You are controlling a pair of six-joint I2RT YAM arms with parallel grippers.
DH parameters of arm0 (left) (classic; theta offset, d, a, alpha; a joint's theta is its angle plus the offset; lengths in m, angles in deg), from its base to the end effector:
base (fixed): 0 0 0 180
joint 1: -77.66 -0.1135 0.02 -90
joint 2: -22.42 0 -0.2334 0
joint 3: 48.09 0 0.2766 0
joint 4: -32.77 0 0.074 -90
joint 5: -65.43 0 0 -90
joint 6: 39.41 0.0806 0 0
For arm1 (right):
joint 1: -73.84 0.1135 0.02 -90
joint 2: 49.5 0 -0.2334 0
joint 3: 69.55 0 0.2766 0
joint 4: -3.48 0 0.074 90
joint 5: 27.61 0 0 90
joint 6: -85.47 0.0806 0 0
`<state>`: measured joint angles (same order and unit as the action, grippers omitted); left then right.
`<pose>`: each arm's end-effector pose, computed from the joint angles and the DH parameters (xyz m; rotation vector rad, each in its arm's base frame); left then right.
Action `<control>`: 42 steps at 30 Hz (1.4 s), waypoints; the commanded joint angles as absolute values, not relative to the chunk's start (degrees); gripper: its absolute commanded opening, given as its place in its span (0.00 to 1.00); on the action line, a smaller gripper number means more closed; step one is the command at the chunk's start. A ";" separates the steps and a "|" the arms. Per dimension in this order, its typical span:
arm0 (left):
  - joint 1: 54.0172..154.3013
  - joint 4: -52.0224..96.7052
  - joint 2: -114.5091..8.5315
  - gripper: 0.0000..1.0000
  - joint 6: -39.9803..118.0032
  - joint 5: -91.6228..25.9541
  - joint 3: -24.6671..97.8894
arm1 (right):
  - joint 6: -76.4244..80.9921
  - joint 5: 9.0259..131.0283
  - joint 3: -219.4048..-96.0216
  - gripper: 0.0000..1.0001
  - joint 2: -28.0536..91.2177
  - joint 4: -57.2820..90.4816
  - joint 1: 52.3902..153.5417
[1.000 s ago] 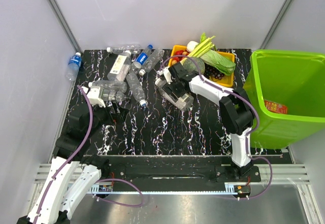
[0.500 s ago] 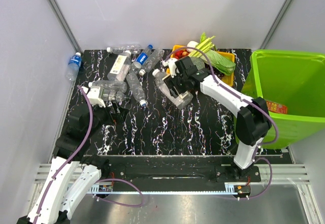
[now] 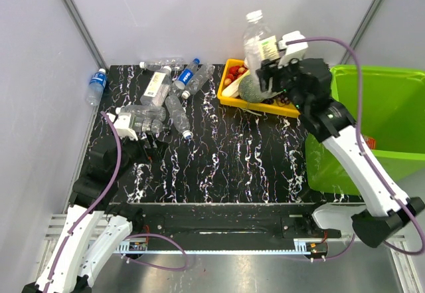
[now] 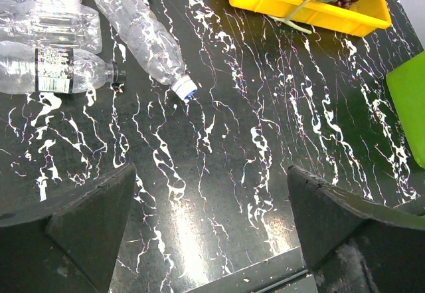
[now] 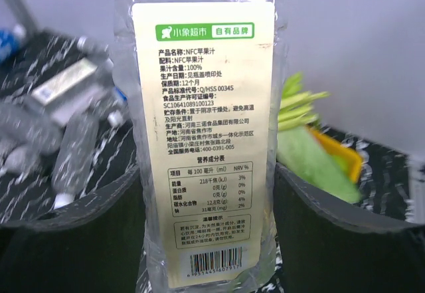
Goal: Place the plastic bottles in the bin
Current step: Pick up the plastic bottle at the center of the board, then place the plastic bottle in the trash bin.
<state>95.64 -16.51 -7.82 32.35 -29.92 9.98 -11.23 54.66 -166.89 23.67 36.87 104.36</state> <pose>0.1941 -0.0709 0.3038 0.0585 1.9769 -0.5065 0.3127 0.1718 0.4255 -0.4581 1.6723 0.1895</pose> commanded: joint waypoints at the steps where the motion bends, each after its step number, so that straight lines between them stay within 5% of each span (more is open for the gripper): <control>1: 95.85 -14.13 -7.91 0.99 32.31 -28.79 9.97 | -13.32 46.57 -167.51 0.37 18.89 27.44 102.50; 12: 95.85 -13.78 -6.50 0.99 32.31 -28.35 9.79 | -10.51 33.57 -168.03 0.37 12.99 24.27 97.57; 27: 95.85 -13.95 -6.85 0.99 32.22 -28.17 9.62 | -28.25 8.87 -162.33 0.38 6.76 20.05 90.01; 42: 95.85 -14.04 -6.76 0.99 32.13 -27.38 9.44 | -27.11 9.91 -155.03 0.84 3.15 22.95 89.75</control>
